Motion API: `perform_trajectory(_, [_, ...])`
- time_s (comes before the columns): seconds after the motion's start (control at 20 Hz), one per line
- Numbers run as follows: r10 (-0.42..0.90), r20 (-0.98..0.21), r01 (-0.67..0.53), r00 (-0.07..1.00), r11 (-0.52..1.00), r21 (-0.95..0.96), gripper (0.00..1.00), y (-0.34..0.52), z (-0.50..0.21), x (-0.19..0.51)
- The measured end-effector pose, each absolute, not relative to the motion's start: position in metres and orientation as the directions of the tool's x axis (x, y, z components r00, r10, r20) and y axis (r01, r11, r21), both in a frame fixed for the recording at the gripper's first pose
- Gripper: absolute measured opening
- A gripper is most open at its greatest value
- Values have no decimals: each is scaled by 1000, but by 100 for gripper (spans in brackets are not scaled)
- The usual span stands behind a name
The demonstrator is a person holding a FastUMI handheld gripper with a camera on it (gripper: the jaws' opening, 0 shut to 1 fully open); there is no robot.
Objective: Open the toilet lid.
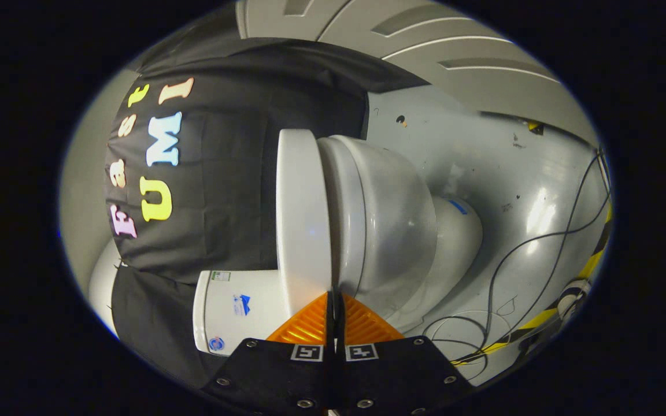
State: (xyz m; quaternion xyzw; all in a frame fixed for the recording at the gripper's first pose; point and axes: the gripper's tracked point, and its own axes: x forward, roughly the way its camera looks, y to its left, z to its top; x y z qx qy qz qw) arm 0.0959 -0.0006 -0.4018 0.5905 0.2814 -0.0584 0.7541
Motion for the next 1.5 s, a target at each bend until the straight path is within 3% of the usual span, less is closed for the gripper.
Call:
perform_trajectory(0.65, [196, -491, 319, 849, 551, 771, 0, 10, -328, 103])
perform_trajectory(1.05, [183, -480, 174, 858, 775, 607, 0, 38, -271, 111])
perform_trajectory(1.5, [158, -463, 124, 872, 845, 521, 0, 62, -240, 120])
